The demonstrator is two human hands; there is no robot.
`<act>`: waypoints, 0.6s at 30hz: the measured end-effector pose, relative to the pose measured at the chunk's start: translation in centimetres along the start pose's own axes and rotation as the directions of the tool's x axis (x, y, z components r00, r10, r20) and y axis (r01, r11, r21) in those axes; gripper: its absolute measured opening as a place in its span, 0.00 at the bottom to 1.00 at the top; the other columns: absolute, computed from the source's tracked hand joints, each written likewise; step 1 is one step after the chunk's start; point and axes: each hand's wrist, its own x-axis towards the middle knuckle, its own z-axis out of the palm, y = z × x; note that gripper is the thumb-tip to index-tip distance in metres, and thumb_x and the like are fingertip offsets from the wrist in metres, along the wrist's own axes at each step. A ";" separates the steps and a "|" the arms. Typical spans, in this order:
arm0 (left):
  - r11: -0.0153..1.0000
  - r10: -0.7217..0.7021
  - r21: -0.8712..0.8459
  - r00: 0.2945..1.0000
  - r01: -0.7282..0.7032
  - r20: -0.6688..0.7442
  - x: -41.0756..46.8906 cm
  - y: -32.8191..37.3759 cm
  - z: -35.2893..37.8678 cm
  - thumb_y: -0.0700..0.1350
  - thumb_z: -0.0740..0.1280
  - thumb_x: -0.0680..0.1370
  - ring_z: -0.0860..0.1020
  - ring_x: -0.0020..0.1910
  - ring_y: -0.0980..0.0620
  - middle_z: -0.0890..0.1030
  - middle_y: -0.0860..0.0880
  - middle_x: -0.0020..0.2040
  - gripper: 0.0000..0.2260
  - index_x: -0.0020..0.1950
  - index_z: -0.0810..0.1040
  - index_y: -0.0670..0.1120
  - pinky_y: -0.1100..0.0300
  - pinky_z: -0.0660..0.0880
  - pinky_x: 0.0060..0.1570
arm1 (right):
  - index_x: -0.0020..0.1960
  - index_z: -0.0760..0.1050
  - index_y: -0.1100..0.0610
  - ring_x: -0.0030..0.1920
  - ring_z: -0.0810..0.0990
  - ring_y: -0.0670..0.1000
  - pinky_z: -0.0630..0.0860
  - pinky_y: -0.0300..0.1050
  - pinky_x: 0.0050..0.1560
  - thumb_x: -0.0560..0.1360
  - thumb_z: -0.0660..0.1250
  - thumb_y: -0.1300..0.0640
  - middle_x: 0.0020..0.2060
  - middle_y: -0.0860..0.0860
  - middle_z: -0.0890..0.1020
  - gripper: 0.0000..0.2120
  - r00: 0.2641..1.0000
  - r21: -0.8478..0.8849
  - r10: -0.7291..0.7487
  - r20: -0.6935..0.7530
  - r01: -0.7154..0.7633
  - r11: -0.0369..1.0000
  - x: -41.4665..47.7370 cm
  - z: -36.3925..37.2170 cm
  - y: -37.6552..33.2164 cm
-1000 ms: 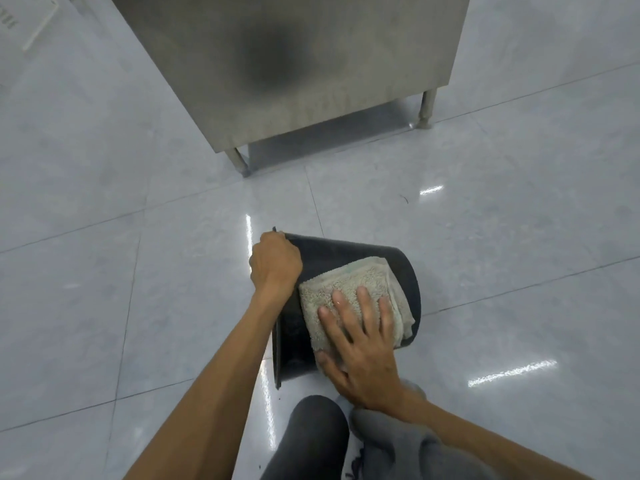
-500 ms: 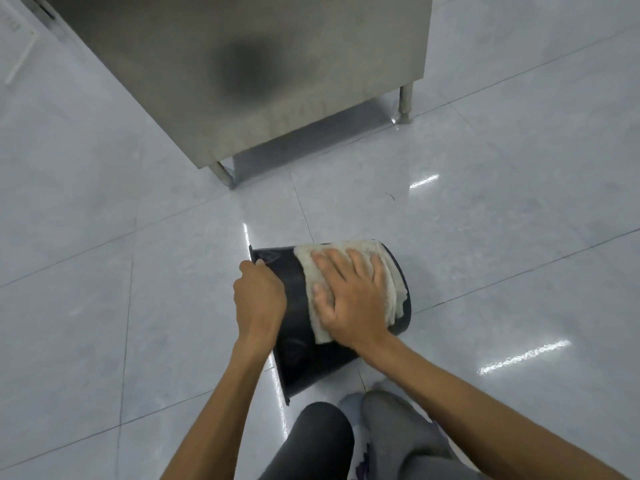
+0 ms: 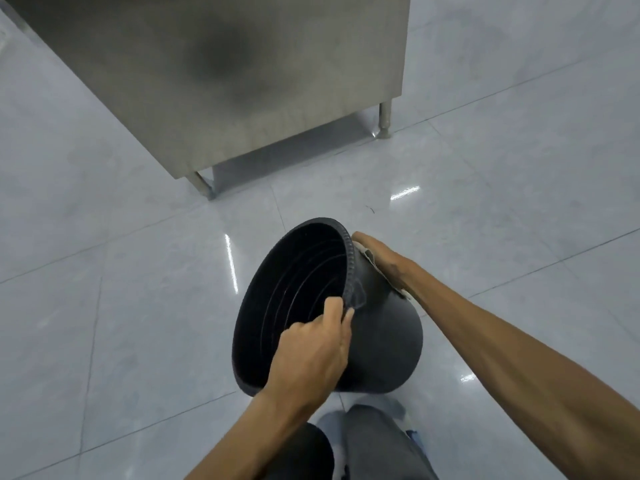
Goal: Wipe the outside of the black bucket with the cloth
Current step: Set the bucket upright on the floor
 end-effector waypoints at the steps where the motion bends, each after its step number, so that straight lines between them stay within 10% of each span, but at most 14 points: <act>1: 0.997 0.057 0.050 0.998 -0.058 0.022 -0.1 0.1 0.7 0.53 0.55 0.85 0.69 0.17 0.54 0.71 0.55 0.24 0.08 0.48 0.63 0.52 0.66 0.60 0.16 | 0.43 0.74 0.52 0.43 0.77 0.51 0.74 0.50 0.54 0.81 0.57 0.46 0.41 0.51 0.79 0.14 1.000 0.103 -0.007 -0.021 0.009 0.995 -0.1 0.2 -0.6; 6: 0.896 0.193 0.352 0.951 -0.272 0.243 -0.7 -0.6 3.2 0.46 0.80 0.68 0.70 0.18 0.52 0.73 0.54 0.26 0.21 0.46 0.67 0.49 0.61 0.52 0.20 | 0.37 0.68 0.54 0.31 0.67 0.47 0.70 0.44 0.39 0.83 0.59 0.56 0.30 0.49 0.68 0.15 0.980 0.404 -0.123 -0.154 0.177 0.898 -1.4 0.8 -0.7; 11: 0.820 0.336 0.360 0.884 -0.445 0.326 0.2 -1.0 2.2 0.45 0.59 0.82 0.69 0.17 0.50 0.72 0.53 0.26 0.04 0.49 0.67 0.46 0.62 0.57 0.17 | 0.46 0.83 0.55 0.40 0.81 0.54 0.82 0.53 0.47 0.84 0.62 0.50 0.39 0.55 0.82 0.15 0.982 0.667 0.010 -0.187 0.120 0.735 -2.7 0.8 4.0; 18: 0.845 0.301 0.332 0.886 -0.420 0.353 0.1 -0.5 2.9 0.44 0.49 0.81 0.69 0.17 0.49 0.74 0.52 0.27 0.08 0.51 0.66 0.45 0.62 0.57 0.17 | 0.39 0.78 0.56 0.35 0.73 0.54 0.79 0.51 0.39 0.72 0.72 0.48 0.31 0.53 0.76 0.11 0.958 0.630 0.167 -0.233 0.018 0.776 -2.9 0.5 3.8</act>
